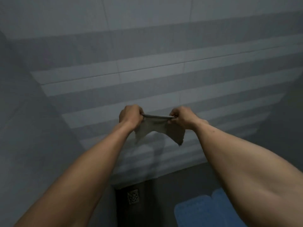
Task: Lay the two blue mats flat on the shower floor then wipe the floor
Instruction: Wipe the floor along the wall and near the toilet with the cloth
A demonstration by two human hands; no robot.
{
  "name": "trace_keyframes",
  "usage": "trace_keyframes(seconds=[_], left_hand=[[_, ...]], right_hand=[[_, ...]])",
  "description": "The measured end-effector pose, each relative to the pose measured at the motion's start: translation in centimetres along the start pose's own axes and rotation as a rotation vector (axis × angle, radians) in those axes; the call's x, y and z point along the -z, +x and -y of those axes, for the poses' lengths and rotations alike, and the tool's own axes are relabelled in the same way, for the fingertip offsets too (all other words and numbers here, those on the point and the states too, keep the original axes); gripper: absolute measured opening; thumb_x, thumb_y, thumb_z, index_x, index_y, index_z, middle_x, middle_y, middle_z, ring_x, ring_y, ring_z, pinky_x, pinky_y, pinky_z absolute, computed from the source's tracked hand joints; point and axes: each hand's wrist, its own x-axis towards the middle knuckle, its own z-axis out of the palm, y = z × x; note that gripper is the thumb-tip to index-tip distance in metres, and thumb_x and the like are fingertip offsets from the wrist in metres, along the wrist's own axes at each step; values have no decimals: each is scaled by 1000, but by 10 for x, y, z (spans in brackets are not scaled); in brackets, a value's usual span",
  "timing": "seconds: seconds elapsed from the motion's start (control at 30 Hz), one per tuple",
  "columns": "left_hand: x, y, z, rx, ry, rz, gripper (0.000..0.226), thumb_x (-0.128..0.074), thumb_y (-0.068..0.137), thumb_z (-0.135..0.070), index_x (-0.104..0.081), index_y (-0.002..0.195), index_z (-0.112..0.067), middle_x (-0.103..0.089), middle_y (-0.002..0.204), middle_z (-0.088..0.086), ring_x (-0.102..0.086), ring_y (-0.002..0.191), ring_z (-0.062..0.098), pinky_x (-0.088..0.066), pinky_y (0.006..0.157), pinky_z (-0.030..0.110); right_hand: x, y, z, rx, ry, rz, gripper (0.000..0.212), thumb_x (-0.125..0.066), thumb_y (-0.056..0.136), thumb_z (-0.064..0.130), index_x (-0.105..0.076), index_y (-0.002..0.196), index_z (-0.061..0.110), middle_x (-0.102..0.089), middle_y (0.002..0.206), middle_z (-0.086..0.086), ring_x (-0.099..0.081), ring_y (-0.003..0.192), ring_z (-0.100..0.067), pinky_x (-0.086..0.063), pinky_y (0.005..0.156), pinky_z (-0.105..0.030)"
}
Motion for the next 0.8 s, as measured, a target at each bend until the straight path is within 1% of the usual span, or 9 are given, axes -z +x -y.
trace_keyframes(seconds=[0.1,0.17,0.3,0.4,0.47,0.57,0.67,0.73,0.8], left_hand=[[-60,33,-25,-67,40,107,21,-60,81,-21,-76,95,-23,-73,100,11,-66,92,34,-44,71,27],[-102,52,-40,-96,47,167,22,-57,83,-20,-75,96,-23,-72,101,10,-65,92,34,-44,70,27],[-193,73,-59,-156,43,275,22,-54,89,-20,-74,98,-21,-71,103,9,-64,93,32,-44,70,30],[-263,82,-55,-178,46,347,22,-51,91,-18,-73,96,-17,-70,100,7,-64,90,29,-41,68,29],[-310,86,-46,-190,65,408,21,-51,92,-18,-72,96,-16,-70,100,7,-64,89,28,-46,70,30],[-385,93,-25,-196,84,491,22,-51,91,-16,-71,101,-15,-70,103,11,-64,94,32,-53,80,38],[-466,98,5,-223,143,556,24,-48,91,-14,-67,105,-14,-67,107,12,-62,96,34,-52,83,40],[-522,100,31,-239,202,614,21,-49,92,-13,-64,107,-10,-65,107,13,-62,97,34,-52,83,41],[-577,101,61,-275,274,668,20,-51,92,-14,-61,108,-8,-64,108,15,-61,99,35,-51,83,42]], right_hand=[[-4,11,-67,-116,-4,14,13,-75,83,18,-68,89,27,-69,92,1,-65,93,-20,-48,75,-27],[-9,17,-110,-188,-1,37,12,-73,84,15,-71,93,23,-71,96,-1,-64,91,-18,-45,74,-25],[-36,29,-192,-319,2,91,16,-72,86,17,-73,101,17,-68,96,-2,-64,96,-20,-39,73,-22],[-75,37,-243,-400,48,106,16,-68,88,19,-72,104,16,-71,103,-8,-65,98,-25,-41,74,-24],[-110,39,-271,-468,98,114,15,-68,89,26,-71,102,20,-70,104,-10,-65,95,-27,-44,74,-27],[-173,44,-310,-563,171,135,12,-66,91,34,-68,97,23,-65,95,-7,-62,90,-27,-43,72,-29],[-254,55,-351,-635,238,151,24,-64,93,34,-69,109,16,-65,94,-8,-61,88,-27,-43,71,-30],[-315,63,-377,-675,292,147,28,-65,91,37,-70,109,16,-70,95,-11,-67,88,-29,-48,70,-31],[-378,71,-401,-717,345,163,28,-66,89,39,-72,104,16,-73,89,-11,-70,83,-27,-55,71,-33]])
